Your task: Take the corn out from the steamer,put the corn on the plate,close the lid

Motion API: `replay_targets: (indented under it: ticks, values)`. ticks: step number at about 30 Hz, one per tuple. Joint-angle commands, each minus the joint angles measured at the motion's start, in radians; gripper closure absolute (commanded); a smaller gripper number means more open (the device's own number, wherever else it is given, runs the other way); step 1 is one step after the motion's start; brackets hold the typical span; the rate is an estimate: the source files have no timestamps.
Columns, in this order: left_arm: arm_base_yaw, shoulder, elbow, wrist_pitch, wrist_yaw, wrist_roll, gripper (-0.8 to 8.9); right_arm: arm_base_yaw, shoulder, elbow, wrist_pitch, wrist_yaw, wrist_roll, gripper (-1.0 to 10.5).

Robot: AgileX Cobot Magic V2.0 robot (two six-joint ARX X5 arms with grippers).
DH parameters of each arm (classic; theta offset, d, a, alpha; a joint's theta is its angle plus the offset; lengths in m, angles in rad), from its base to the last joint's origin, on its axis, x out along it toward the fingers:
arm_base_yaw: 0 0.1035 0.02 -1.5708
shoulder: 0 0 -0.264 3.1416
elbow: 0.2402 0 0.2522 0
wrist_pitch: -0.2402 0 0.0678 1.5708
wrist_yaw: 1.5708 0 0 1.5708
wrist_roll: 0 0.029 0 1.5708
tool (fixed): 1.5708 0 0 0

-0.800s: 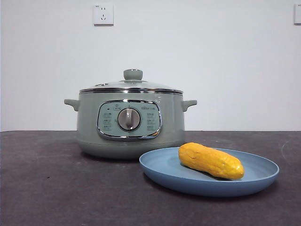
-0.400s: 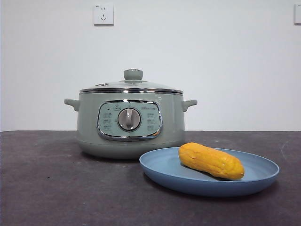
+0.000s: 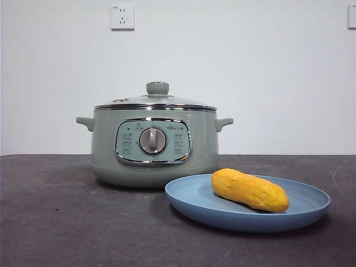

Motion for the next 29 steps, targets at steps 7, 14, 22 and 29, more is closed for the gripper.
replay_targets:
  ticks: [7, 14, 22, 29]
  values:
    - [0.003, -0.002, -0.016, 0.009, -0.002, -0.011, 8.17, -0.003, -0.003, -0.071, -0.027, 0.007, -0.002, 9.5]
    - [0.003, -0.002, -0.016, 0.009, -0.002, -0.011, 8.17, -0.003, -0.003, -0.071, -0.028, 0.006, -0.012, 9.5]
    - [0.003, -0.002, -0.016, 0.009, -0.002, -0.011, 8.17, -0.003, -0.003, -0.071, -0.027, 0.006, 0.003, 9.5]
    - [0.003, -0.002, -0.016, 0.009, -0.002, -0.011, 8.17, -0.003, -0.003, -0.071, -0.027, 0.006, 0.003, 9.5]
